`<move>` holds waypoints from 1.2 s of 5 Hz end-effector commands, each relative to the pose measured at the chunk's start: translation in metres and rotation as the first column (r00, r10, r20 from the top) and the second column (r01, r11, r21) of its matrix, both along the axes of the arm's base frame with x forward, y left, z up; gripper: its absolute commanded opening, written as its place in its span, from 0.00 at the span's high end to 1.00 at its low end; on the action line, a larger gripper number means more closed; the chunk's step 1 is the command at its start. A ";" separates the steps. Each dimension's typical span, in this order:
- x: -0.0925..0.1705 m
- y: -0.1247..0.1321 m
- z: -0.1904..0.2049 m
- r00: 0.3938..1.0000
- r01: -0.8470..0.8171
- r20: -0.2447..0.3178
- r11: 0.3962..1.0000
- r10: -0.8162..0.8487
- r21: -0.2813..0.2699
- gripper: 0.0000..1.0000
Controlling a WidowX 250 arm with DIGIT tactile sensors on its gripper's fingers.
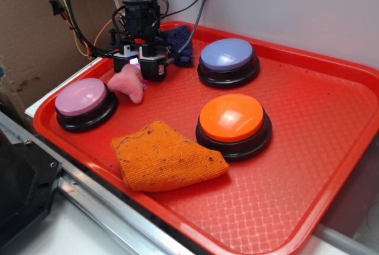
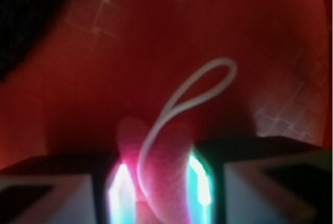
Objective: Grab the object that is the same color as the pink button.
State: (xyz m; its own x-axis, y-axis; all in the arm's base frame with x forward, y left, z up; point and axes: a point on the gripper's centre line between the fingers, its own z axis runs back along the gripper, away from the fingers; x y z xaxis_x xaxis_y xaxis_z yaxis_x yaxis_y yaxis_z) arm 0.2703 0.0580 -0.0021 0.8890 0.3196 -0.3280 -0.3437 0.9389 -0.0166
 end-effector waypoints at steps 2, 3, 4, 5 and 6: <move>0.006 0.035 0.094 0.944 -0.214 0.270 0.974 0.188 0.069 1.00; 0.024 0.006 0.146 0.916 -0.138 0.382 0.990 0.124 0.010 1.00; 0.027 -0.026 0.194 0.914 -0.050 0.404 0.997 0.020 0.063 1.00; 0.013 -0.053 0.243 0.880 -0.065 0.475 0.995 0.020 0.078 1.00; -0.008 -0.064 0.293 0.870 -0.103 0.491 0.991 0.049 0.083 1.00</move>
